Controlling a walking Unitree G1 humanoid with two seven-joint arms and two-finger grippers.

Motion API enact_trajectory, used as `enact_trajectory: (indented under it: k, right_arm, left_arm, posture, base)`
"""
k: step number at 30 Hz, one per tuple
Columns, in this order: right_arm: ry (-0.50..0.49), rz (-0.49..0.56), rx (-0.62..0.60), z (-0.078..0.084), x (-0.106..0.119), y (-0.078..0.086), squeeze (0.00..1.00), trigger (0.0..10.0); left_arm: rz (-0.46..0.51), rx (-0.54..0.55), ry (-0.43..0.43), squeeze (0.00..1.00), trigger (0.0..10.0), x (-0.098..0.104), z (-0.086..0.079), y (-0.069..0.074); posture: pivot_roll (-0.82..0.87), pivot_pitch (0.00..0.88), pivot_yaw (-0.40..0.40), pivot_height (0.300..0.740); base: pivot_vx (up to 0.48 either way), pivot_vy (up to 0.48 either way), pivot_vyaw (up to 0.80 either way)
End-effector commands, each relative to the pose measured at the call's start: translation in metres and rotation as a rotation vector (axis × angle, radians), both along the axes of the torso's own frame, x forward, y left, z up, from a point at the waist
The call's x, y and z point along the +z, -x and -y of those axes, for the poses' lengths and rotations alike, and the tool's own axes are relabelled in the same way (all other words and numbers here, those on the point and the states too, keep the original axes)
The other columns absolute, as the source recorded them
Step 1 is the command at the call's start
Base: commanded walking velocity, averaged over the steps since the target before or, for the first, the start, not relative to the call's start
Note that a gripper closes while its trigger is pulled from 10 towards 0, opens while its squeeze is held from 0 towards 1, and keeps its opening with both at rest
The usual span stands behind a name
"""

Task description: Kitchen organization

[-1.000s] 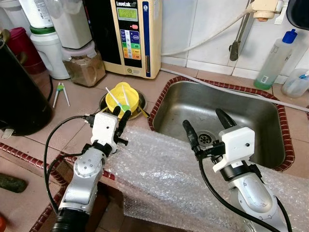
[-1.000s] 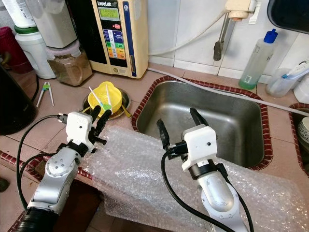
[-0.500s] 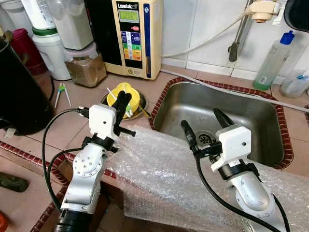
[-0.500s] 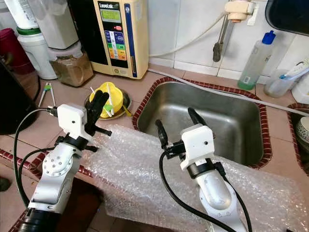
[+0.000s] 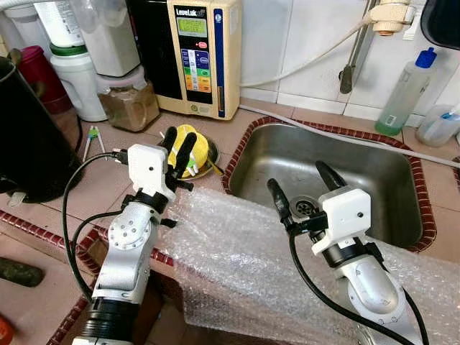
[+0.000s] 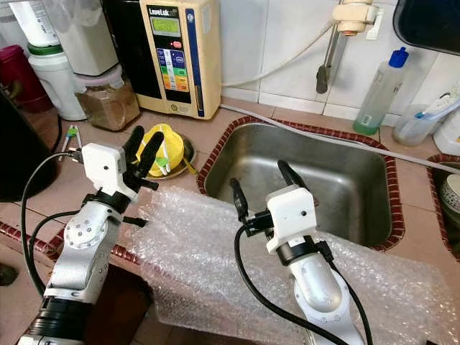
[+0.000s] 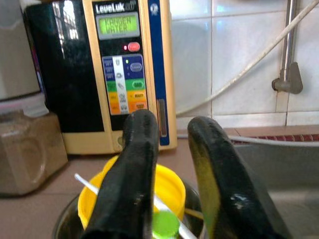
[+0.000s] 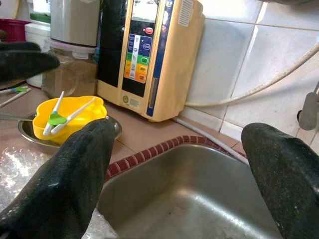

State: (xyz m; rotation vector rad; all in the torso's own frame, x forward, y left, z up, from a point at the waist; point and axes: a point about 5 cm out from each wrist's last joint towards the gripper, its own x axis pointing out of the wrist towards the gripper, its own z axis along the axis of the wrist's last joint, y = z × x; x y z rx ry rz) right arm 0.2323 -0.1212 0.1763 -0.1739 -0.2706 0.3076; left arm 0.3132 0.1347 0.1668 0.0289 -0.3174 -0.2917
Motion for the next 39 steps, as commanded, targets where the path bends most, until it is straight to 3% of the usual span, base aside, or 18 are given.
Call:
enact_trajectory:
  k: [1, 6, 11, 17, 30, 39]
  right_arm:
    - [-0.004, -0.010, 0.000, -0.001, -0.003, 0.000, 0.00, 10.0]
    - [-0.002, -0.013, -0.003, 0.000, -0.004, -0.001, 0.00, 10.0]
    - [0.002, -0.014, -0.016, 0.002, -0.005, -0.002, 0.00, 10.0]
    - [0.000, -0.014, -0.017, 0.001, -0.005, -0.001, 0.00, 10.0]
    - [-0.017, -0.032, -0.006, -0.003, -0.007, 0.006, 0.00, 10.0]
    - [-0.025, -0.047, 0.032, -0.008, -0.007, 0.011, 0.00, 10.0]
  left_arm:
    - [-0.023, 0.002, 0.000, 1.00, 10.0, -0.004, -0.001, 0.001]
    - [-0.024, -0.006, 0.000, 1.00, 10.0, -0.005, 0.000, 0.003]
    - [-0.079, -0.005, -0.020, 1.00, 10.0, -0.021, -0.001, 0.014]
    - [-0.102, -0.011, -0.033, 1.00, 10.0, -0.028, -0.001, 0.015]
    - [-0.186, -0.045, -0.102, 1.00, 10.0, -0.041, -0.001, -0.006]
    - [-0.200, -0.028, -0.168, 1.00, 10.0, -0.038, 0.005, -0.028]
  posture:
    - [-0.06, 0.026, 0.063, 0.740]
    - [-0.06, 0.026, 0.059, 0.740]
    - [-0.06, 0.026, 0.059, 0.740]
    - [-0.05, 0.033, 0.062, 0.740]
    - [-0.08, 0.055, 0.084, 0.740]
    - [-0.10, 0.067, 0.092, 0.740]
  base:
    - [0.000, 0.000, 0.00]
    - [0.000, 0.000, 0.00]
    - [0.000, 0.000, 0.00]
    - [0.000, 0.000, 0.00]
    - [0.000, 0.000, 0.00]
    - [0.000, 0.000, 0.00]
